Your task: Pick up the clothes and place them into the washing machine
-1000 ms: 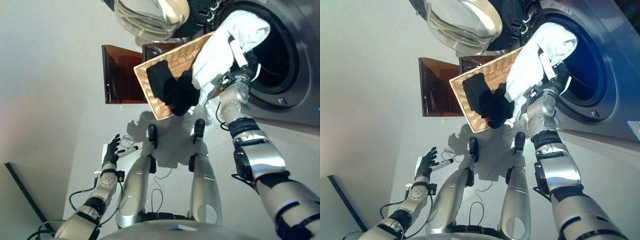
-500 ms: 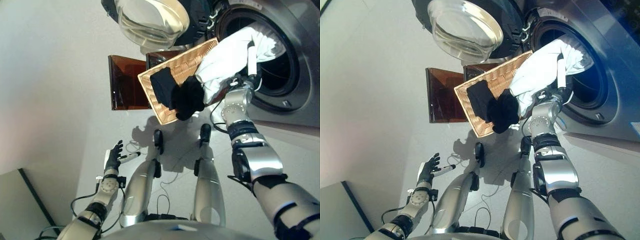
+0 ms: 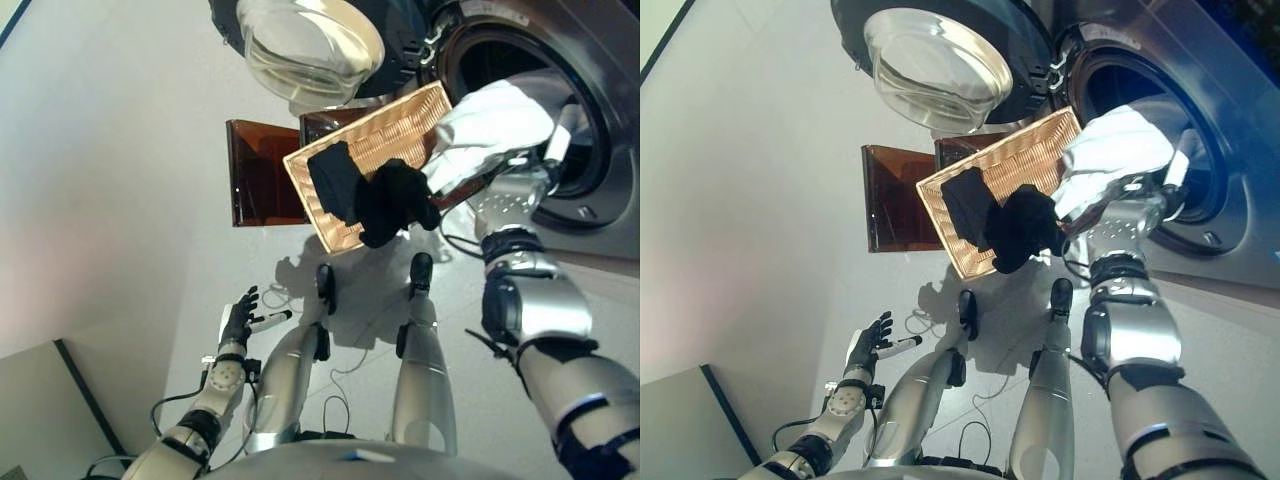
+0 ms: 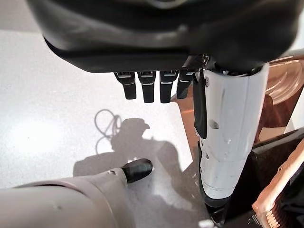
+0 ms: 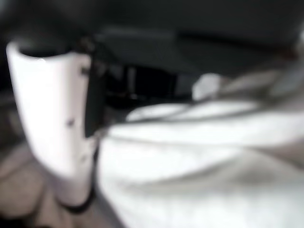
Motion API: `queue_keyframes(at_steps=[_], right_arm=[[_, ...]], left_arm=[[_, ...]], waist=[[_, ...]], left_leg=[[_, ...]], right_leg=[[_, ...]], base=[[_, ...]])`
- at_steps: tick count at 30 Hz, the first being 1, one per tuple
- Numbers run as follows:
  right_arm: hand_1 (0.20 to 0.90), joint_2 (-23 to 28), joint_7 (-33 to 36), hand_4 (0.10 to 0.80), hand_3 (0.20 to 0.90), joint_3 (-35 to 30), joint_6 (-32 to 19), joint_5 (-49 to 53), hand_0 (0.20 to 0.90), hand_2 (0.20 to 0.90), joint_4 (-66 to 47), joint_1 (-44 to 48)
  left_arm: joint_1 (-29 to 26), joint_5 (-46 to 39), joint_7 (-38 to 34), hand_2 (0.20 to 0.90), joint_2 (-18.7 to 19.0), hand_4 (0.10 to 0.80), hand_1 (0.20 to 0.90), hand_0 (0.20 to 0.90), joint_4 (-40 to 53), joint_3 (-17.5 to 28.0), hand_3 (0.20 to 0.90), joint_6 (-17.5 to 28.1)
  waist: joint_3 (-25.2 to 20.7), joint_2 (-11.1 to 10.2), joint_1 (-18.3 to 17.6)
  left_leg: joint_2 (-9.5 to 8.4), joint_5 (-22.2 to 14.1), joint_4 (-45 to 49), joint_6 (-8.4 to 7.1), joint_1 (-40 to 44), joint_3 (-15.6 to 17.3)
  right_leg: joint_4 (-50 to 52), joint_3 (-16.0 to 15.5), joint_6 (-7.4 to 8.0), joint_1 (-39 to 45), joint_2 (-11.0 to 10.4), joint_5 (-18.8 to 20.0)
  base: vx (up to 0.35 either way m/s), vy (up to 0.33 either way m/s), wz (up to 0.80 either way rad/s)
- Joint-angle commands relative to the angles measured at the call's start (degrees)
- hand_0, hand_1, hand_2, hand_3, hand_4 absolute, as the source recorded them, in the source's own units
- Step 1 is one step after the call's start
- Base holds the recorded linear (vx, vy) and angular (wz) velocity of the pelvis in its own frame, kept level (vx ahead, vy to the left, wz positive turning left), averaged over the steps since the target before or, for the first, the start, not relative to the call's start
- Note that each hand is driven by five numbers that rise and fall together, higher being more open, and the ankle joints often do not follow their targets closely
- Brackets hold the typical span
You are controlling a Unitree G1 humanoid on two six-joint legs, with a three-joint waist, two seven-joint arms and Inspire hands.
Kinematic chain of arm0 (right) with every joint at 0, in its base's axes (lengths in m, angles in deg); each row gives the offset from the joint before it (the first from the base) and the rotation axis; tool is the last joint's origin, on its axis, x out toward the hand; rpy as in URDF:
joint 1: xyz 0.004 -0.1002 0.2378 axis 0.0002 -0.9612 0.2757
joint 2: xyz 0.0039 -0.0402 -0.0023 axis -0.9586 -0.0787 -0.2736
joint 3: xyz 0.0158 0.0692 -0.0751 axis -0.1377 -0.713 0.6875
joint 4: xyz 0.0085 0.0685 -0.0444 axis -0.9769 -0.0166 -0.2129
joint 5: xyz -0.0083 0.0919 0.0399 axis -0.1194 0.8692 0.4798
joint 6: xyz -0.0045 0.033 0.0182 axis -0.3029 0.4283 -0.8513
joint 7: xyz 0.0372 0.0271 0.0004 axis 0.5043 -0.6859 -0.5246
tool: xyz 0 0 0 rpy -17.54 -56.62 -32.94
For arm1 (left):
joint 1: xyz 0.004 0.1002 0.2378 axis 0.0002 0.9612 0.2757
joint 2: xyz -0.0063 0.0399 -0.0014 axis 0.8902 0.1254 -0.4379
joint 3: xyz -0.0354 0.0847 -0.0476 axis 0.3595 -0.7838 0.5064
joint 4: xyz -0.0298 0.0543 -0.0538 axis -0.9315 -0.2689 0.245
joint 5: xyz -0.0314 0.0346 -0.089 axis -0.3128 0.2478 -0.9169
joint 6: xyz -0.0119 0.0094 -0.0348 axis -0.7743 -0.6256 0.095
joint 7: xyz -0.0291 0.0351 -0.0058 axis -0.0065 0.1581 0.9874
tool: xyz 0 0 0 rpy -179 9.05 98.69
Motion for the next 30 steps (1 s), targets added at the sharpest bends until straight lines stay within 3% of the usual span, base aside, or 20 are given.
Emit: queue_keyframes(at_steps=[1,7,15,30], right_arm=[[0.2,9.4,-2.01,0.3,0.2,3.95,-4.92,-2.05,0.2,0.2,-0.75,9.8],[0.2,17.54,-0.03,0.3,0.2,7.98,-2.63,-4.89,0.2,0.2,3.49,16.24],[0.2,22.43,2.44,0.3,0.2,11.02,-2.82,-5.14,0.2,0.2,5.74,22.13],[0.2,20.82,9.74,0.3,0.2,4.59,-11.42,-2.17,0.2,0.2,1.41,20.65]], left_arm=[[3.65,-1.41,-0.51,0.9,1.97,0.8,0.9,0.9,-1.55,-2.52,0.9,1.05],[4.04,-0.99,0.05,0.9,3.03,0.8,0.9,0.9,-1.62,-2.87,0.9,1.15],[4.45,-0.92,0.23,0.9,3.27,0.8,0.9,0.9,-1.4,-3.66,0.9,0.98],[4.32,-1.15,-1.15,0.9,2.27,0.8,0.9,0.9,-1.61,-4.03,0.9,0.54]], waist=[[-6.96,1.92,1.51],[-7.9,1.54,1.99],[-8.47,1.64,2.19],[-9.19,3.11,2.19]], left_leg=[[-0.27,0.87,-2.92,-3.64,-0.72,-1.11],[-0.24,0.86,-2.93,-3.83,-0.37,-1.3],[-0.18,0.96,-3.3,-3.99,0.27,-1.51],[-0.63,1.48,-4.63,-3.99,0.87,-1.87]], right_leg=[[7.55,0.61,-0.35,0.92,1.4,-10.19],[7.63,0.44,-0.23,1.35,1.42,-10.29],[7.57,0.38,-0.13,1.89,1.52,-10.52],[7.0,0.41,-0.08,2.42,1.51,-10.8]], base=[[0.0,0.0,0.0],[0.0,0.0,0.0],[0.0,0.0,0.0],[0.003,0.002,0.0]])
